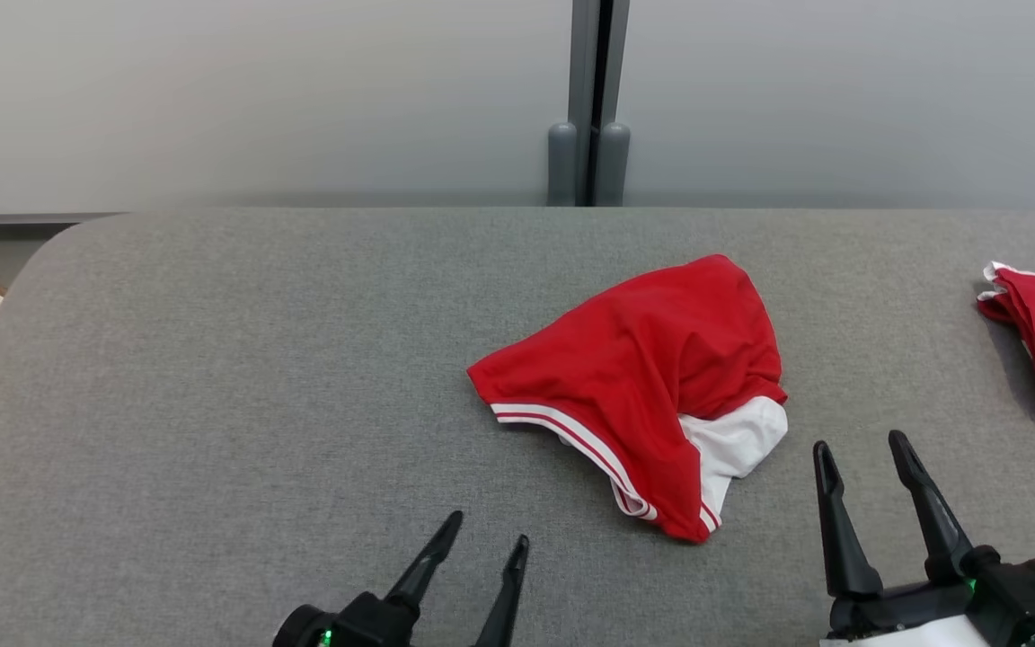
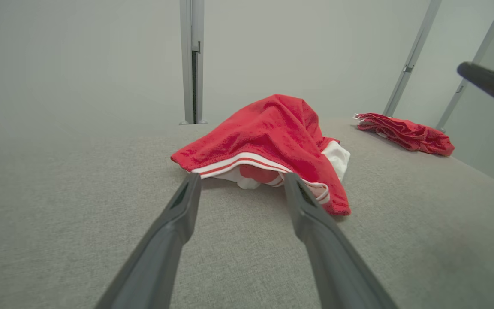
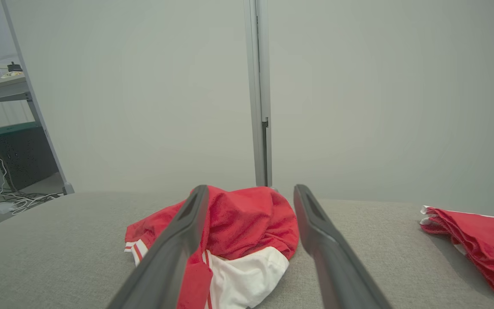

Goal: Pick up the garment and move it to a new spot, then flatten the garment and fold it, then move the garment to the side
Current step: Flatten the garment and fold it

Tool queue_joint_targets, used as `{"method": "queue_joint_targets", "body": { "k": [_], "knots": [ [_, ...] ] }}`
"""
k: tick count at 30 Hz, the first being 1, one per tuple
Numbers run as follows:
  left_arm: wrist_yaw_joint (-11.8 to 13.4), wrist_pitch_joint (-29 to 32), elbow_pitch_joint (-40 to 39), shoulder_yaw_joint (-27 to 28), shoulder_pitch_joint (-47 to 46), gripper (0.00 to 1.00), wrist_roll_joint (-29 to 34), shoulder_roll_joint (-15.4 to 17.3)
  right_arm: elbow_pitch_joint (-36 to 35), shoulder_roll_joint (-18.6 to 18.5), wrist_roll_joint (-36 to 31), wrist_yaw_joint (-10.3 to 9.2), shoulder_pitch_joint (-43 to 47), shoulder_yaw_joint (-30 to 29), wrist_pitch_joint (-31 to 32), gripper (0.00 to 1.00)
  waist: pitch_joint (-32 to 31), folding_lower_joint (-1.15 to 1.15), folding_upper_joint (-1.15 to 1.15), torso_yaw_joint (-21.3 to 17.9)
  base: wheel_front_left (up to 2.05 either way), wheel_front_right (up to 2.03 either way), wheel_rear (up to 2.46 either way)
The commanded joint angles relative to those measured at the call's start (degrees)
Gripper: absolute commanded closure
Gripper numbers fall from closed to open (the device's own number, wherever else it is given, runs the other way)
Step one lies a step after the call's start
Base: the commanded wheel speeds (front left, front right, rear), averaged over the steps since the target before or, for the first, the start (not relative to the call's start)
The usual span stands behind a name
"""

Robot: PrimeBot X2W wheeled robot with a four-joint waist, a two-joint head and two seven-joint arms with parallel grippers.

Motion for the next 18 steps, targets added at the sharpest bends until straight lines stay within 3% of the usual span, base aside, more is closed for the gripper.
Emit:
{"method": "queue_joint_targets", "body": {
  "k": [1, 6, 9, 12, 18],
  "knots": [
    [-1.4, 0.0, 1.7, -1.5, -2.0, 0.0, -2.1, 0.2, -0.5, -0.1, 0.6, -0.13, -1.1, -0.2, 0.0, 0.0, 1.8, 0.0, 0.0, -1.2, 0.0, 0.0, 0.0],
    [-5.0, 0.0, 9.0, -10.8, -7.4, 0.0, -14.1, 0.2, -1.6, -0.4, 1.2, -0.13, -3.2, -0.7, 0.0, 0.0, 5.3, 0.0, 0.0, -4.4, 0.0, 0.0, 0.0],
    [-5.9, 0.3, 12.7, -17.1, -11.6, 0.0, -20.7, 0.2, -2.1, -0.7, 1.3, -0.13, -4.2, -0.8, 0.0, 0.0, 7.1, 0.0, 0.0, -6.2, 0.0, 0.0, 0.0],
    [-6.0, 1.4, 15.9, -20.6, -15.0, 0.0, -26.3, 0.3, -2.6, -0.8, 1.5, -0.12, -5.0, -1.0, 0.0, 0.0, 9.0, 0.0, 0.0, -7.8, 0.0, 0.0, 0.0],
    [-3.9, 1.3, 19.0, -23.9, -21.3, 0.0, -35.8, 0.3, -3.1, -1.0, 1.7, -0.13, -6.4, -1.1, 0.0, 0.0, 12.4, 0.0, 0.0, -10.1, 0.0, 0.0, 0.0]
  ]
}}
